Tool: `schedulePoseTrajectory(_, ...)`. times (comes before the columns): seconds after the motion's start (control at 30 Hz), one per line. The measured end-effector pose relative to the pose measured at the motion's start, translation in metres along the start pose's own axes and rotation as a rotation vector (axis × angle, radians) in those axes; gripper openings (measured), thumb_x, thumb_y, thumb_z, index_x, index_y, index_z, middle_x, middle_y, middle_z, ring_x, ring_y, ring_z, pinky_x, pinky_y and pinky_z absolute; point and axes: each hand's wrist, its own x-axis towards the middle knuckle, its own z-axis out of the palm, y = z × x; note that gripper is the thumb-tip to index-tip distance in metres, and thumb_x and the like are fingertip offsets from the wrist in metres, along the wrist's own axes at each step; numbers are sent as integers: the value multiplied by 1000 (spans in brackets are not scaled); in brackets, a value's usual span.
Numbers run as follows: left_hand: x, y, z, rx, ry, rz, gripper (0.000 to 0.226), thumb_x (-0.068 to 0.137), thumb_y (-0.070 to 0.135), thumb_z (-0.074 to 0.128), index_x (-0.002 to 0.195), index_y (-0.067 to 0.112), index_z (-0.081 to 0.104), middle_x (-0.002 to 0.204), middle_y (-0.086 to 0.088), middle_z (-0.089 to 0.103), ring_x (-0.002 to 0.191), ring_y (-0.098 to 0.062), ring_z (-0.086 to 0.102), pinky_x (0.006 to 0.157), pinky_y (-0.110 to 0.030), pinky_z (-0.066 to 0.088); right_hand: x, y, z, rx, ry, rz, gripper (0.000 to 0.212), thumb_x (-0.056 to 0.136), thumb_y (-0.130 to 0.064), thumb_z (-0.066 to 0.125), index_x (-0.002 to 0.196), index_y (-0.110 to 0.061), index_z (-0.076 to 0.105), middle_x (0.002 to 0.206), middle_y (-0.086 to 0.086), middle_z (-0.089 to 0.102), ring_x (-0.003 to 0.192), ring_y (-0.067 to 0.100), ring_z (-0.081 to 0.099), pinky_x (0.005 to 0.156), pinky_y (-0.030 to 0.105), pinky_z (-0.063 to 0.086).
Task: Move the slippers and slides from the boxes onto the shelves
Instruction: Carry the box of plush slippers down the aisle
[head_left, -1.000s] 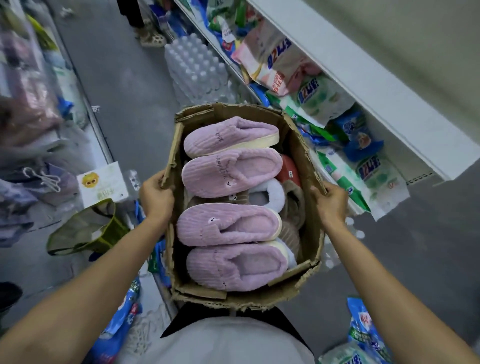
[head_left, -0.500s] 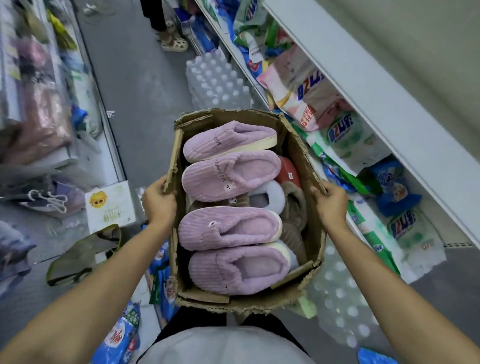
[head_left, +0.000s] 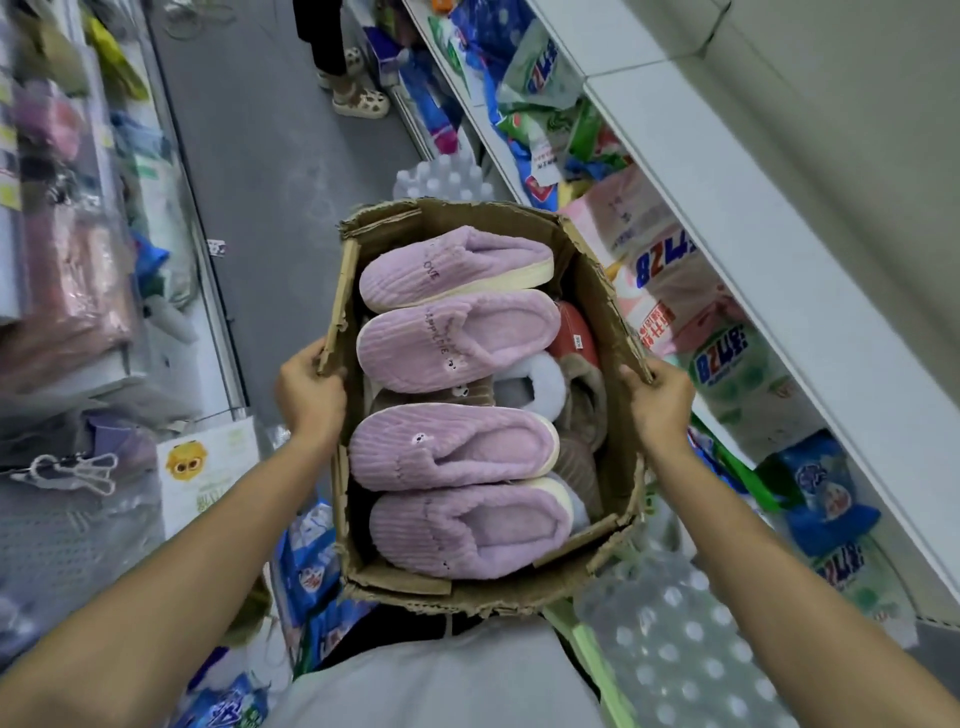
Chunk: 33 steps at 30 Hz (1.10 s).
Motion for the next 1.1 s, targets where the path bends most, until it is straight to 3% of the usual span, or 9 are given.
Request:
schedulePoseTrajectory(0.1,31,11,12,-23,22,2,41,75,9,58,101,38,72,85,3,74,79,-8,60,73,-46,59,36,-8,20,-3,2,-34,23,87,-19,68,68,-10,59,62,-5,52,67,9,45,63,36,46)
schedulePoseTrajectory(0.23,64,30,27,-56,109,-49,40,77,5,61,85,42,73,81,3,72,78,-14,63,75,-48,59,87,-22,41,15,-33,-34,17,87,-20,66,78,-5,66,71,8,69,69,12,53,72,41,54)
schedulePoseTrajectory(0.37,100,39,42,-62,154,-74,38,75,7,64,98,36,73,88,-2,77,86,-23,71,77,-50,60,131,-48,60,9,-52,-39,18,86,-20,67,77,-5,68,72,12,70,66,17,57,69,40,53)
schedulePoseTrajectory(0.47,135,42,50,-74,147,-72,31,73,12,63,91,36,72,83,0,75,76,-15,64,74,-51,61,164,-70,75,31,-79,-44,10,88,-15,68,82,-8,73,77,8,73,74,27,66,72,37,54)
schedulePoseTrajectory(0.53,160,47,56,-77,139,-61,29,73,15,62,93,34,72,79,2,71,77,-14,64,73,-51,61,187,-81,89,24,-83,-59,12,88,-14,67,82,-4,70,80,15,73,76,33,67,74,41,56)
schedulePoseTrajectory(0.7,240,57,80,-145,106,-71,44,76,10,67,101,46,74,90,9,77,94,-20,74,79,-51,61,238,-116,132,-7,-65,-91,10,88,-8,68,90,0,73,86,17,74,76,15,59,72,36,53)
schedulePoseTrajectory(0.87,324,71,102,-138,102,-90,36,76,13,66,82,48,72,77,12,70,77,-8,64,75,-47,61,293,-146,176,-38,-62,-41,7,88,-11,67,88,-8,73,83,17,73,73,15,58,74,42,55)
schedulePoseTrajectory(1.0,378,77,122,-113,68,-99,32,75,10,63,76,42,68,71,12,62,70,-5,55,65,-36,56,333,-165,202,-46,-64,-33,14,88,-14,65,98,-13,76,87,3,74,81,18,66,77,32,52)
schedulePoseTrajectory(1.1,407,79,139,-131,57,-98,29,74,9,61,81,36,71,72,14,60,70,-4,53,61,-29,47,365,-174,223,-86,-38,-26,17,89,-15,65,100,-9,75,89,3,74,83,20,66,74,29,50)
